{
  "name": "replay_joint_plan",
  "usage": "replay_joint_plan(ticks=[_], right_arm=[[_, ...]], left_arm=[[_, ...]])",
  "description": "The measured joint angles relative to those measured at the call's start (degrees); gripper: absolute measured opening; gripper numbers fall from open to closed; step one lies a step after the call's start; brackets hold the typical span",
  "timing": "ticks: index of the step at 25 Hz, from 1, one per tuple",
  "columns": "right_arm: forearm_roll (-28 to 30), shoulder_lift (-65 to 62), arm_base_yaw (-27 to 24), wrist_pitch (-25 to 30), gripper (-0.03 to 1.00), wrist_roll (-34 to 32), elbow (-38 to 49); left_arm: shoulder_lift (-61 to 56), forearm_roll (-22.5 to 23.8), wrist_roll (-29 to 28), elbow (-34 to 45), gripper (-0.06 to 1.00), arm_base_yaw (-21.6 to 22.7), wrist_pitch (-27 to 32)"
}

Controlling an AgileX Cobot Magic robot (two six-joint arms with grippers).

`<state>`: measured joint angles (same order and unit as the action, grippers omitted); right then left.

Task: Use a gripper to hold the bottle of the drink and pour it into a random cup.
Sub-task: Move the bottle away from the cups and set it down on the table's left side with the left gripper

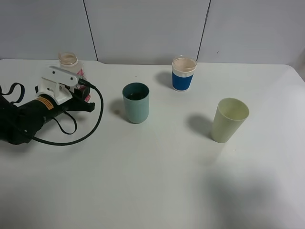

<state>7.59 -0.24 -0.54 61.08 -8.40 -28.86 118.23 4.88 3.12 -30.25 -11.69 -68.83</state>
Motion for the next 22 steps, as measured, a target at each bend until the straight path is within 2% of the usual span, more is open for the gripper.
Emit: replay_joint_plan(ticks=[11, 22], right_arm=[[0.0, 0.0, 0.0, 0.0, 1.0, 0.0, 0.0], [0.0, 0.0, 0.0, 0.0, 1.0, 0.0, 0.0]], left_arm=[[2.4, -0.2, -0.1, -0.3, 0.32, 0.1, 0.0], [5.3, -0.1, -1.6, -6.1, 0.32, 0.1, -0.4]])
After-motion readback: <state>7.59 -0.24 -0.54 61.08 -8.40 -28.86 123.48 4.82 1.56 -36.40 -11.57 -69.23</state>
